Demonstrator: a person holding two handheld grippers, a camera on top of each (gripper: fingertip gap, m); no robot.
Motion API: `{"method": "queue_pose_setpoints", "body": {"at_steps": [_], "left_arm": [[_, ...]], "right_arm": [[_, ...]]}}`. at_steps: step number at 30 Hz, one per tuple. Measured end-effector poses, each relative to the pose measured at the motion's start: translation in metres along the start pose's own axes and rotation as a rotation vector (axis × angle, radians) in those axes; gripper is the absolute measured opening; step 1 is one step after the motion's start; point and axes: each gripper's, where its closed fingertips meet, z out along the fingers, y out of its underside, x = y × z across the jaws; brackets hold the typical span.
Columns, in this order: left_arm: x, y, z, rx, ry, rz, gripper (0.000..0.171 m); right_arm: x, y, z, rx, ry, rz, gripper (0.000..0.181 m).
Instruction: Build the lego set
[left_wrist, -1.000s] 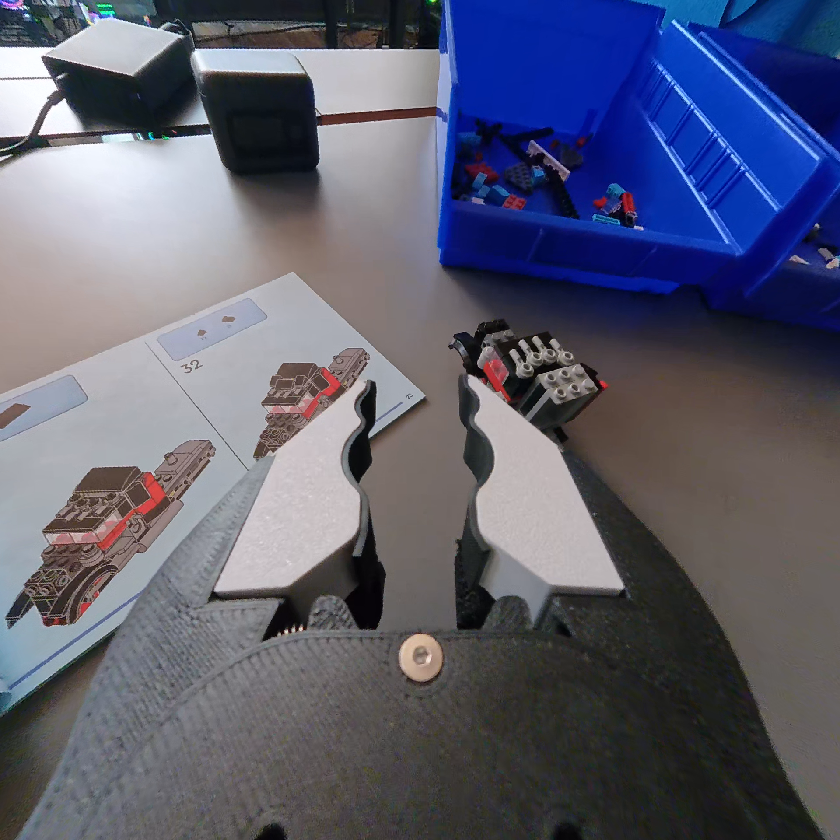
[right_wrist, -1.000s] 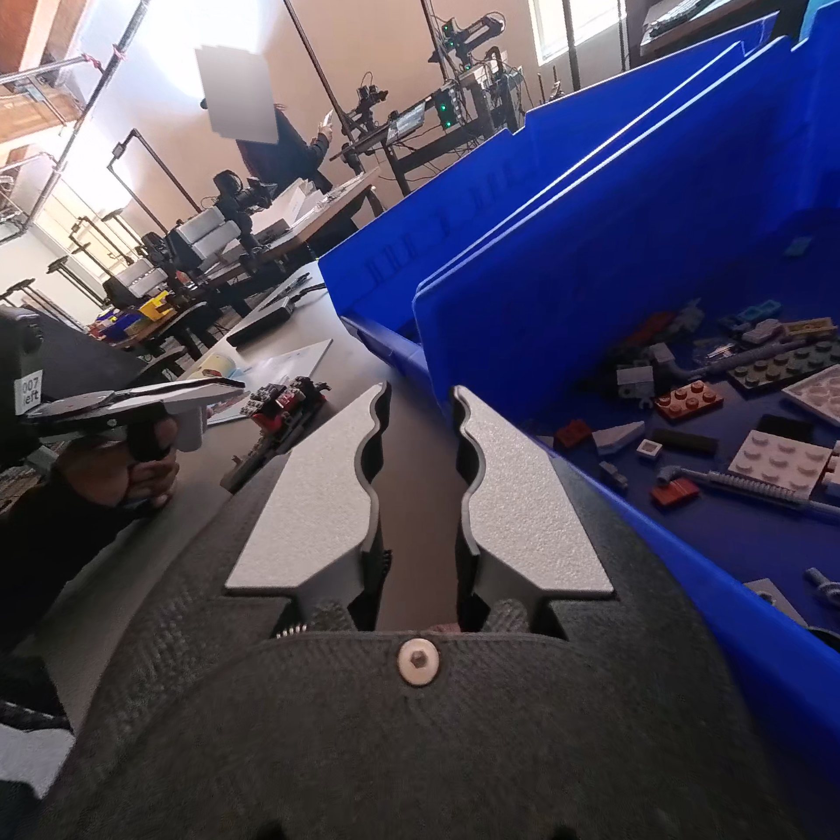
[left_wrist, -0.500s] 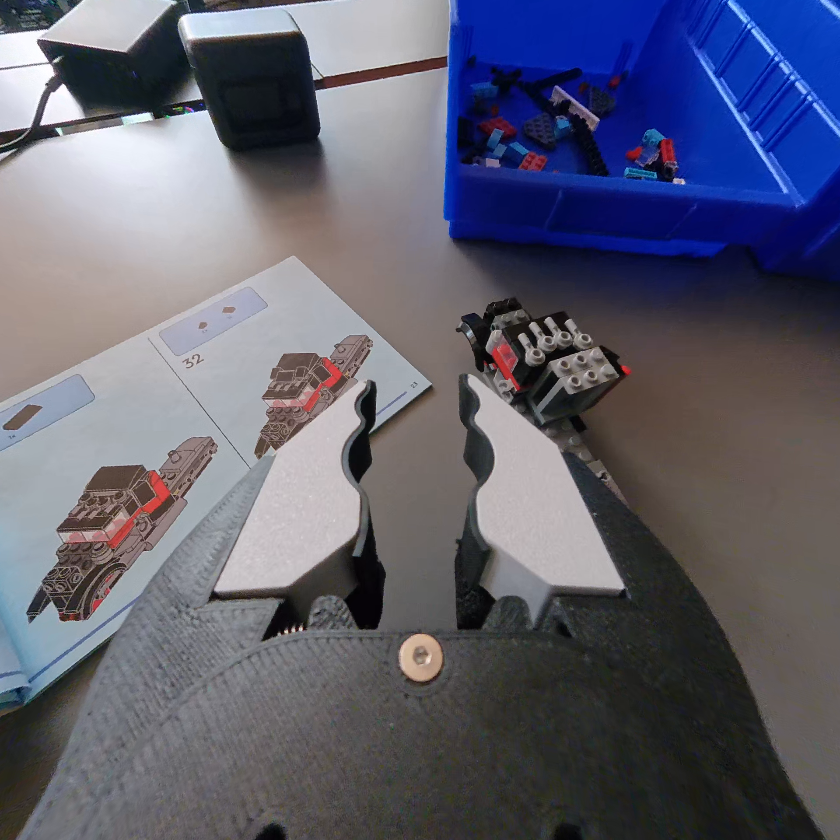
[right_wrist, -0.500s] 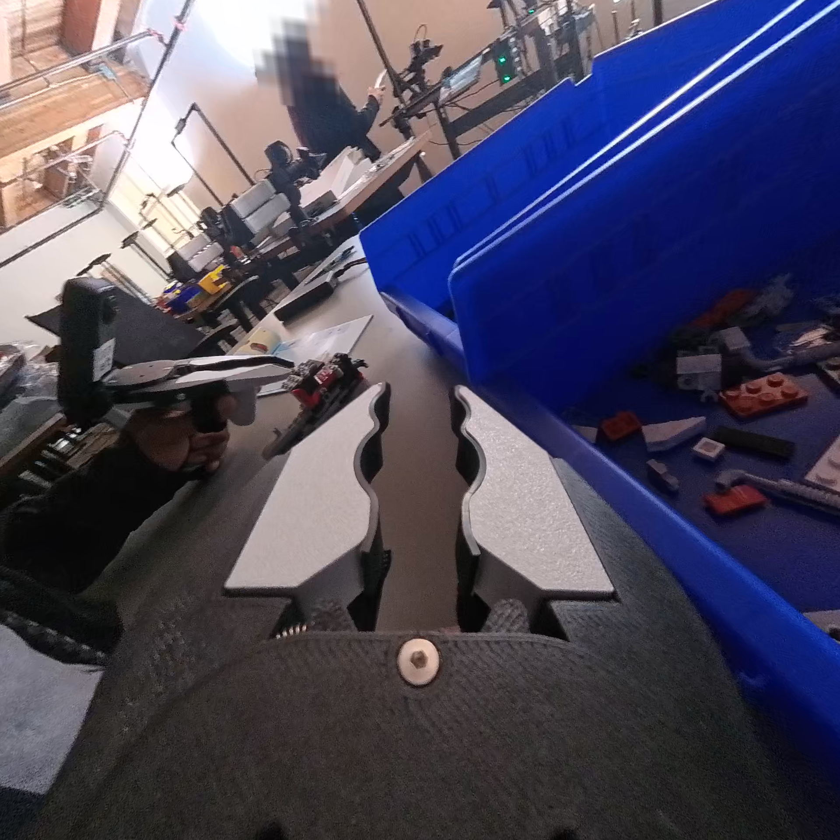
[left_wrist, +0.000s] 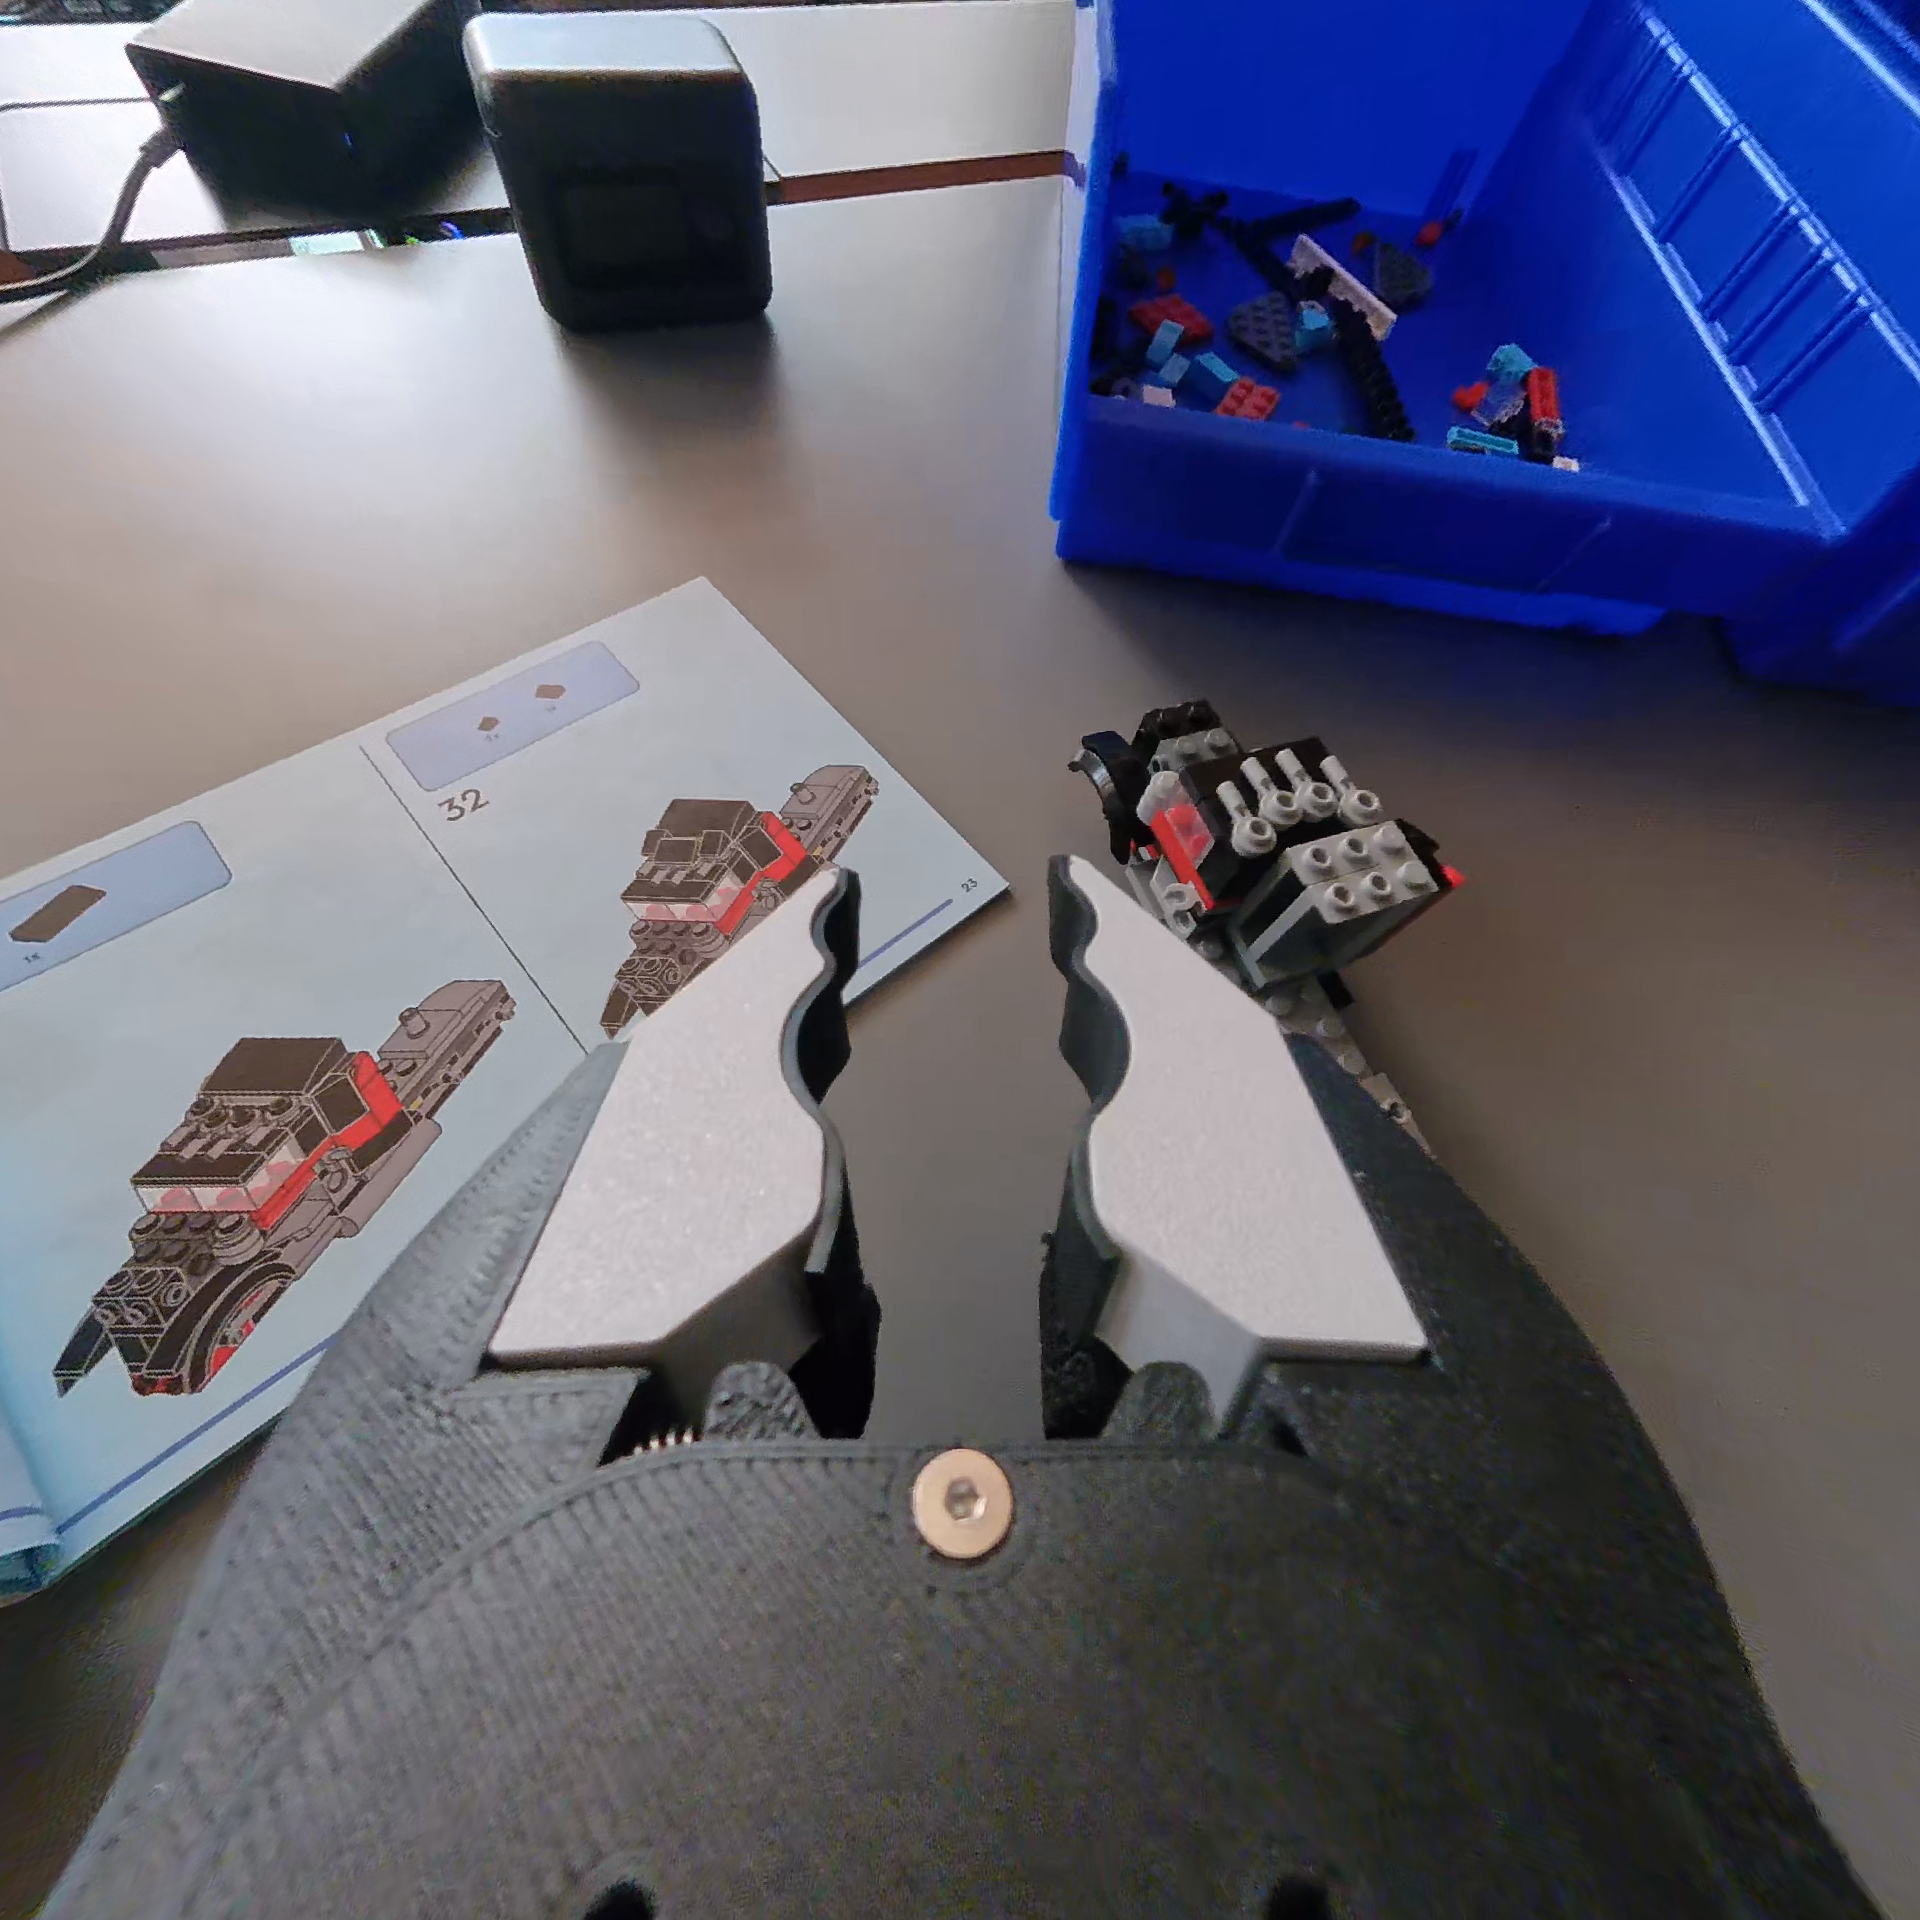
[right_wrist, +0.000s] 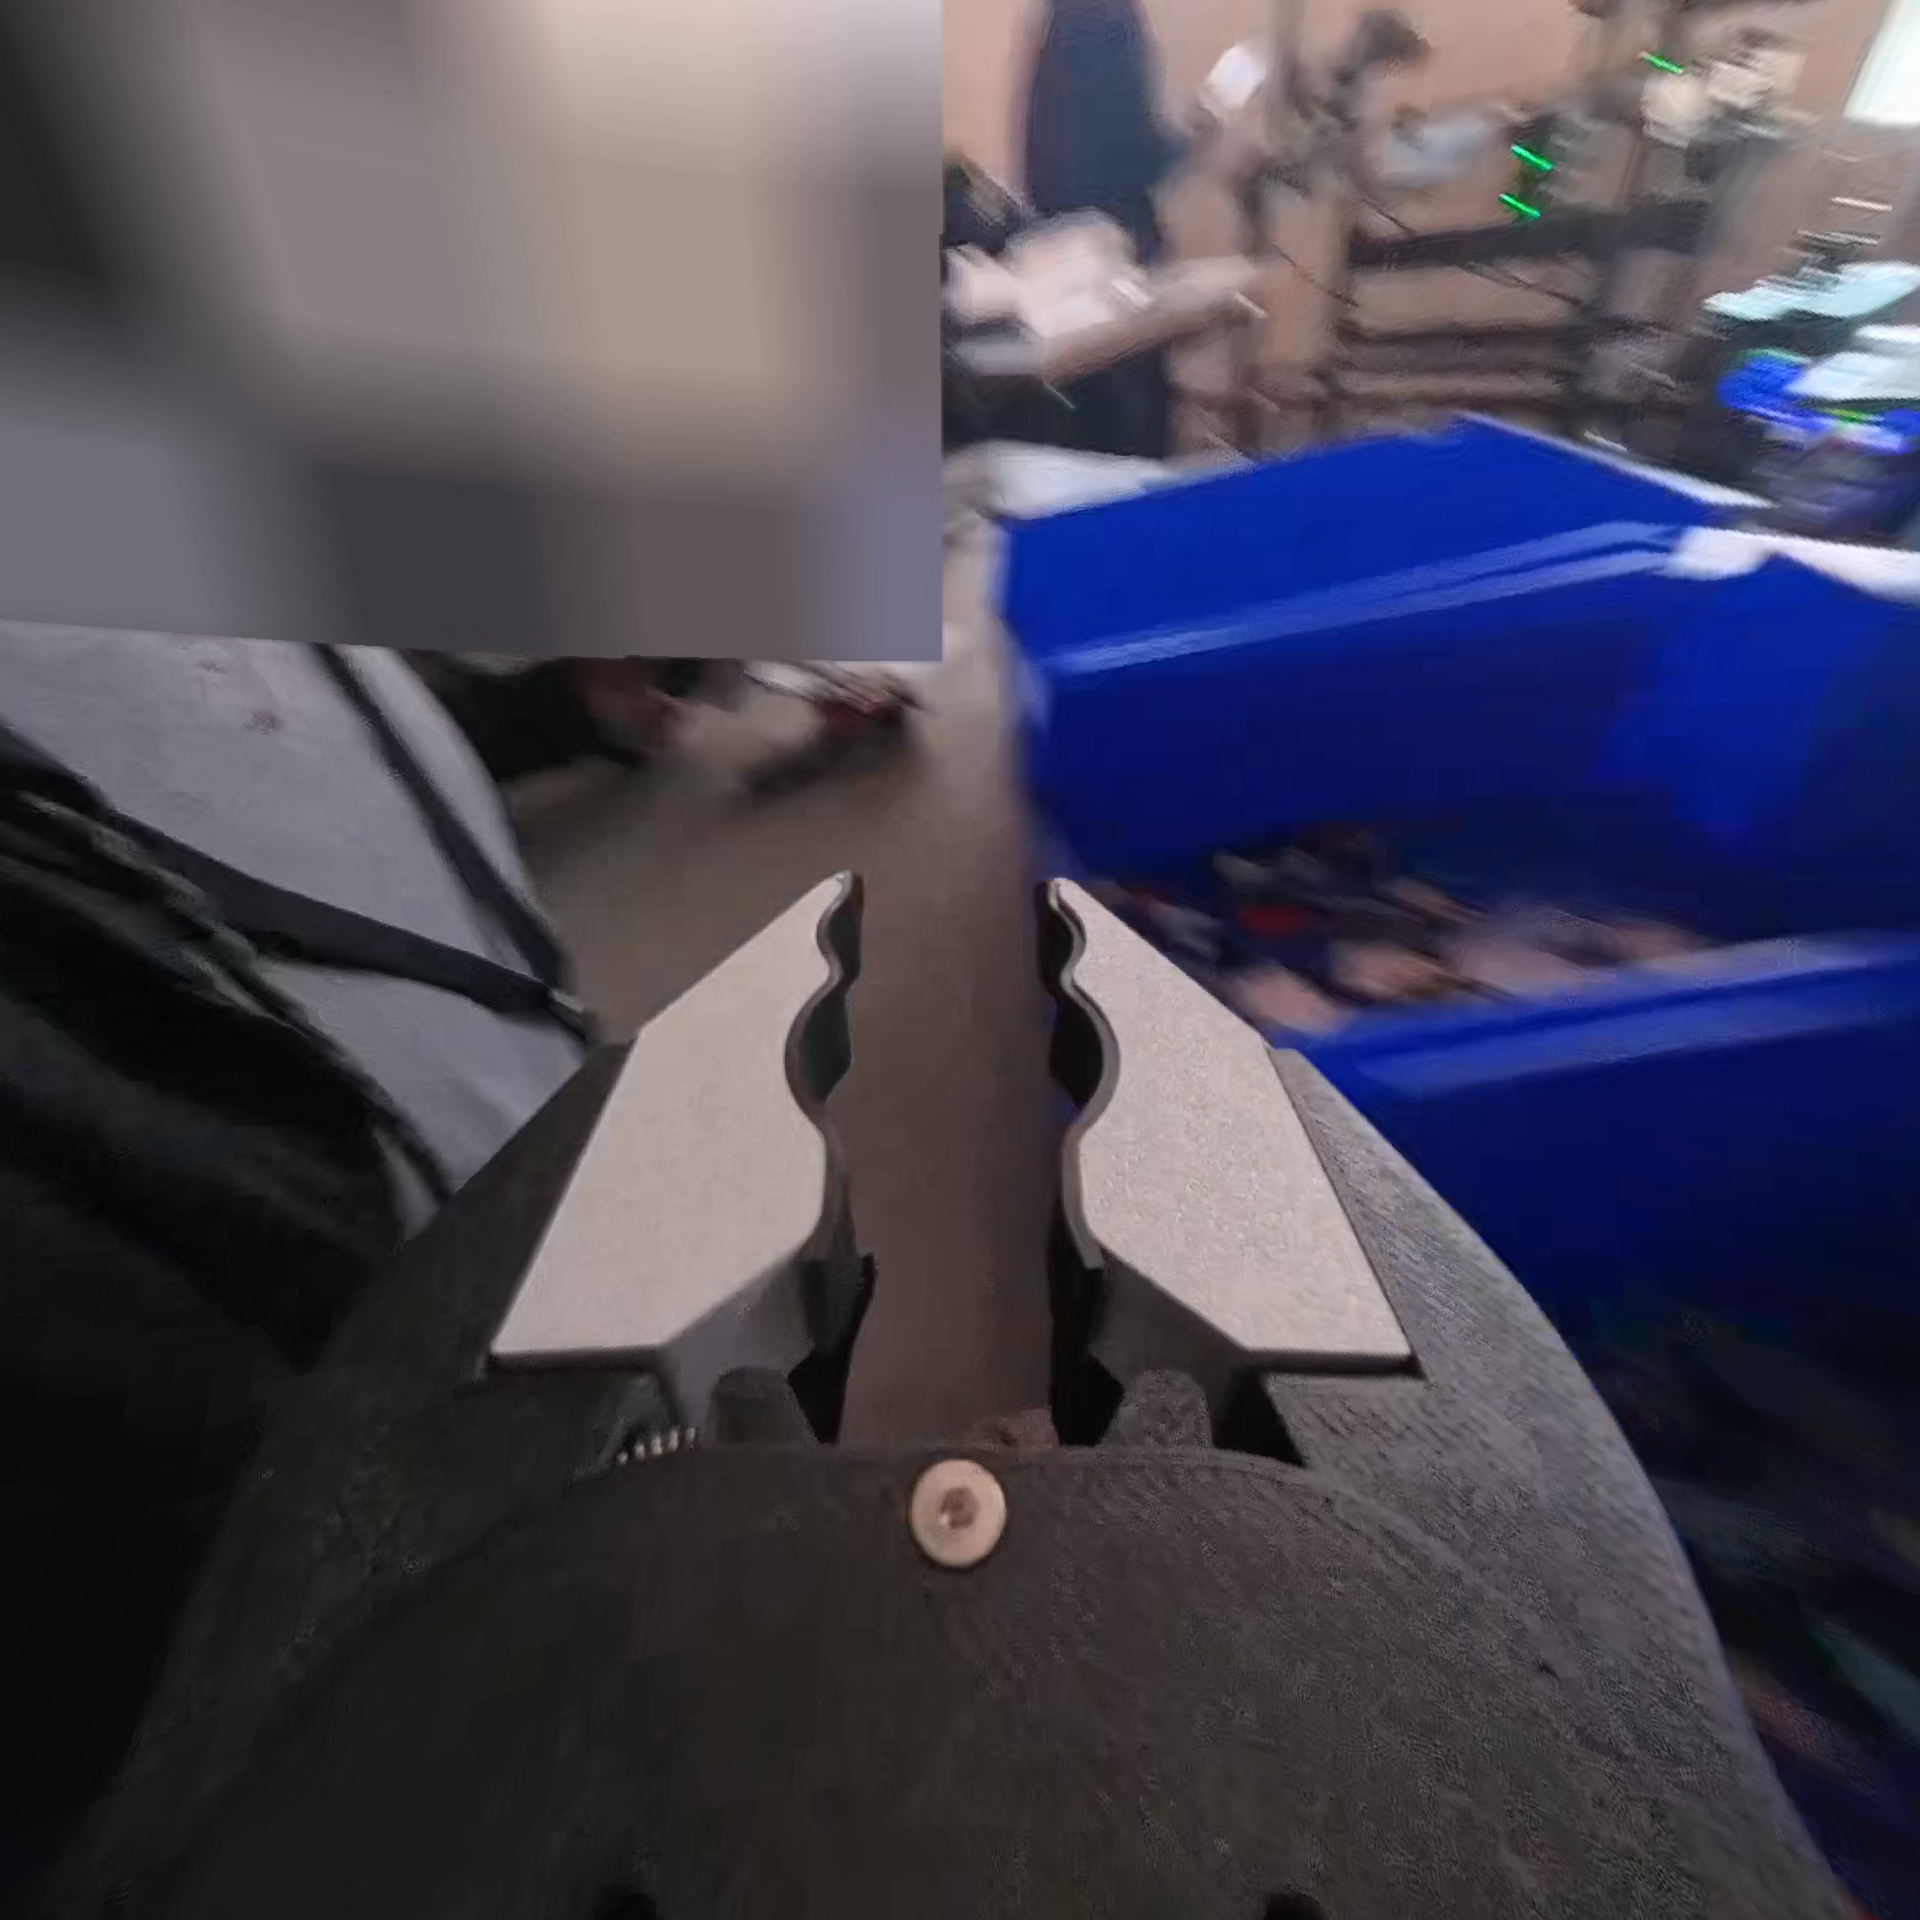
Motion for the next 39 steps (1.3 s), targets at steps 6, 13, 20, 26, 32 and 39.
{"method": "queue_pose_setpoints", "body": {"at_steps": [6, 13, 20, 26, 32, 39], "left_arm": [[0.003, 0.000, 0.000, 0.002, 0.020, 0.006, 0.037], [-0.002, -0.005, -0.008, 0.054, 0.046, -0.072, 0.037], [-0.002, -0.006, -0.011, 0.071, 0.092, -0.119, 0.037], [-0.001, -0.007, -0.013, 0.087, 0.112, -0.133, 0.037], [-0.002, -0.007, -0.013, 0.087, 0.118, -0.146, 0.037], [0.001, -0.006, -0.007, 0.058, 0.117, -0.116, 0.037]], "right_arm": [[0.158, 0.034, -0.081, -0.653, 0.314, -0.276, 0.029], [0.198, 0.107, -0.062, -1.125, -0.007, -0.522, 0.019], [0.212, 0.134, -0.068, -1.270, 0.006, -0.477, 0.017], [0.203, 0.089, -0.064, -1.059, 0.191, -0.421, 0.010], [0.096, 0.015, -0.040, -0.565, 0.254, -0.259, 0.010], [-0.025, 0.065, 0.061, -0.347, 0.021, -0.066, 0.009]]}}
